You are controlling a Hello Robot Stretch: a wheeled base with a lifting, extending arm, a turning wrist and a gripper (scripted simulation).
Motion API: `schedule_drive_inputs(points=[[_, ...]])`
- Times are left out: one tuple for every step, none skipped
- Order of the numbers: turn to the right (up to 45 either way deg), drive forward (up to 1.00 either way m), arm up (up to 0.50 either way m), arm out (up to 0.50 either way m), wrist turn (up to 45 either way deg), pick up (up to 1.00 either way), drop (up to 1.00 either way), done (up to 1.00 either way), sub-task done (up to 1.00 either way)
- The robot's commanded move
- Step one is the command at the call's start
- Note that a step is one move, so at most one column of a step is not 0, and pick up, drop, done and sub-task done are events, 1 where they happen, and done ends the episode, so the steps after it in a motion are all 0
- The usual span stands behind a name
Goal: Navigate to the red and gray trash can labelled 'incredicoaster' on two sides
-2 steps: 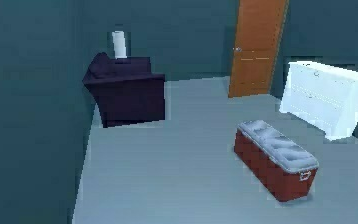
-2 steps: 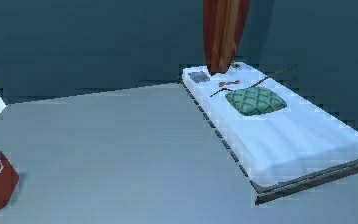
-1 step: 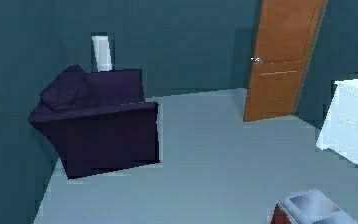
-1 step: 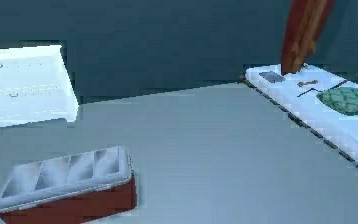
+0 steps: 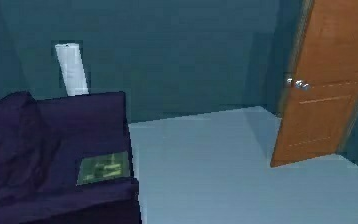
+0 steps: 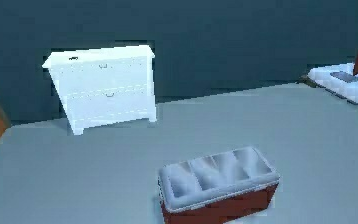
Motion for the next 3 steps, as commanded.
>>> schedule_drive_inputs(points=[[39.0, 0.00, 0.00, 0.00, 0.0, 0.00, 0.00, 0.00, 0.00], [0.0, 0.85, 0.00, 0.00, 0.0, 0.00, 0.00, 0.00, 0.00], [-45.0, 0.00, 0.00, 0.00, 0.0, 0.00, 0.00, 0.00, 0.00]])
